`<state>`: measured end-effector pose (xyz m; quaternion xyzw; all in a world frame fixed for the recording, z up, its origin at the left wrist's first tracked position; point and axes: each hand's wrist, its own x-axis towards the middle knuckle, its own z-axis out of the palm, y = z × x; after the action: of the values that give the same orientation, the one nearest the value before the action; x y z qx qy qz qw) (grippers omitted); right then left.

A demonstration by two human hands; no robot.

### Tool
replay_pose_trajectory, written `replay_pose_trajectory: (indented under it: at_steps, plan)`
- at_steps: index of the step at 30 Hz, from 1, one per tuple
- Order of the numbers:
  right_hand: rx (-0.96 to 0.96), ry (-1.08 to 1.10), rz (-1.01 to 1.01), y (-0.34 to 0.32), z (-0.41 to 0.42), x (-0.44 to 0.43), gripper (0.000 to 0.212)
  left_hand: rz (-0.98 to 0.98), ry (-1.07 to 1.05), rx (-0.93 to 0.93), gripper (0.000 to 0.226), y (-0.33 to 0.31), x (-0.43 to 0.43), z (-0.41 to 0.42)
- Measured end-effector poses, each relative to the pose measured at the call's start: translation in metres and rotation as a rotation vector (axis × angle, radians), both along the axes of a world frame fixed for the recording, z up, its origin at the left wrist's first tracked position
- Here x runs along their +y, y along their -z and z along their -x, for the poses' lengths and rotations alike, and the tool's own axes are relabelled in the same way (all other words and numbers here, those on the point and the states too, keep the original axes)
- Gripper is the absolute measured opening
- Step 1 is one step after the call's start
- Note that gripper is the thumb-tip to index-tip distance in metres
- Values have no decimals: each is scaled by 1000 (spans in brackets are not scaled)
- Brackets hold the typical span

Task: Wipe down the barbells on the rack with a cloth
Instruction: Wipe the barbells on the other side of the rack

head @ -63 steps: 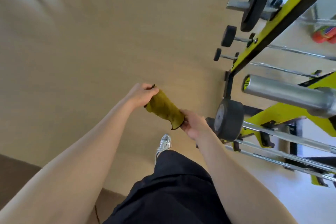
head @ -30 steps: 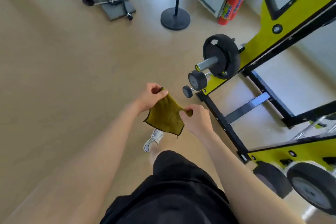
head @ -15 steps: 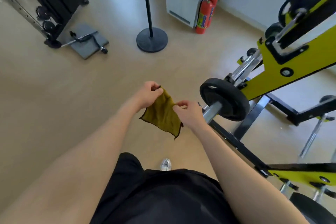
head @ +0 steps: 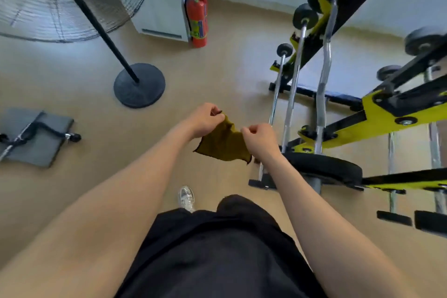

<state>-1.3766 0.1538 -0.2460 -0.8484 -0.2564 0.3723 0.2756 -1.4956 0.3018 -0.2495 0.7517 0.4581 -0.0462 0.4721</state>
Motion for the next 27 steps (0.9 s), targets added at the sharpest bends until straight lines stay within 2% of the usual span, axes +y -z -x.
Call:
replay_pose_trajectory:
  at_steps: [2,9,12,14,19,22,24,27]
  plan:
    - [4,103,-12,-1,-12,17,19,-22,54,-11,30,-2,33,-22]
    - [29,596,-141,0,-77,62,27,-111,173,-97,33,-10,111,-134]
    - [42,723,-193,11,-120,88,35,-102,295,-114,28,-13,142,-200]
    - [62,801,-223,16,-151,108,34,-79,365,-135,25,-13,164,-246]
    - [274,1116,-340,2,-231,150,23,-95,566,-81,21,-28,203,-352]
    - [311,1199,-387,2,-276,166,22,-88,659,-43,24,-31,222,-407]
    - [287,1213,-368,3,-299,171,21,-71,689,-64,32,-28,229,-437]
    - [257,1213,-396,7,-324,174,24,-78,795,-110,32,-21,233,-481]
